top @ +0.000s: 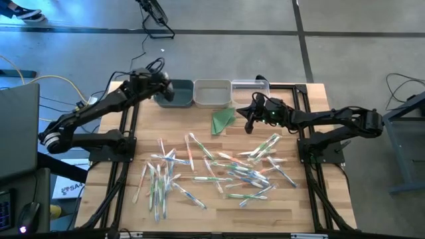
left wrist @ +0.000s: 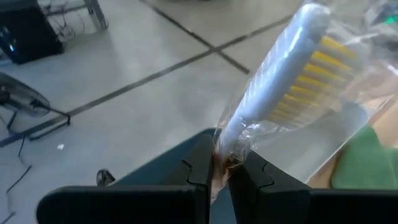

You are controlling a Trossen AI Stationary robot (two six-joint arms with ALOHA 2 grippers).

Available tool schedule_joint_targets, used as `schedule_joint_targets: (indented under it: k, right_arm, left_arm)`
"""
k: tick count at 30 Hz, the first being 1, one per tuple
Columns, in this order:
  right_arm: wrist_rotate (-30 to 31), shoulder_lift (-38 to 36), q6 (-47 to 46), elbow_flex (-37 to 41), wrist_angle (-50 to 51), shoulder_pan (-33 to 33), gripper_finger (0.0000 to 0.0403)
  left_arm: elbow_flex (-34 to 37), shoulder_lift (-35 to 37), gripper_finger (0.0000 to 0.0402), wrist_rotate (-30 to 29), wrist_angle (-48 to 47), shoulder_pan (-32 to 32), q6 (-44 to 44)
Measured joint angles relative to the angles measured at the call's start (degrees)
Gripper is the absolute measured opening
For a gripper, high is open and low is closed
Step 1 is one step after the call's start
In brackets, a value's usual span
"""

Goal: Pick & Place Toothbrushes
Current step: Put the orange toothbrush into the dark blue bin

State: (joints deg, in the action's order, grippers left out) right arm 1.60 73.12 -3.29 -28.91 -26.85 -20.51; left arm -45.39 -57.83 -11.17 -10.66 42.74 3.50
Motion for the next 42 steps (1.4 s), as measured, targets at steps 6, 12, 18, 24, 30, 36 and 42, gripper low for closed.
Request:
schedule_joint_targets:
  k: [6,12,18,24,30,36,42]
  right_arm:
    - [0.0,0.0,0.0,0.0,-0.3,0.0,0.0004]
    - [0.0,0.0,0.0,0.0,-0.3,0.0,0.0004]
    - [0.0,0.0,0.0,0.0,-0.3,0.0,0.0003]
    - [0.0,0.0,-0.1,0.0,-0.3,0.0,0.0003]
    - [0.0,0.0,-0.1,0.0,-0.3,0.0,0.0004]
    - [0.0,0.0,-0.2,0.0,-0.3,0.0,0.0004]
    - [0.0,0.0,-0.2,0.0,-0.3,0.0,0.0003]
  left_arm:
    - [-5.1,-4.9,0.0026,-3.7,-7.2,0.0,1.1]
    - [-7.3,-10.7,0.0026,-5.3,-9.2,0.0,1.4]
    - [-7.6,-16.1,0.0026,-8.4,-9.6,0.0,2.7]
    - [-7.6,-18.7,0.0026,-9.8,-11.7,0.0,4.3]
    - [-7.6,-19.4,0.0026,-11.2,-14.3,0.0,5.4]
    - [-7.6,-19.4,0.0026,-12.8,-14.9,0.0,6.0]
    - [-7.6,-19.4,0.0033,-12.8,-14.9,0.0,5.7]
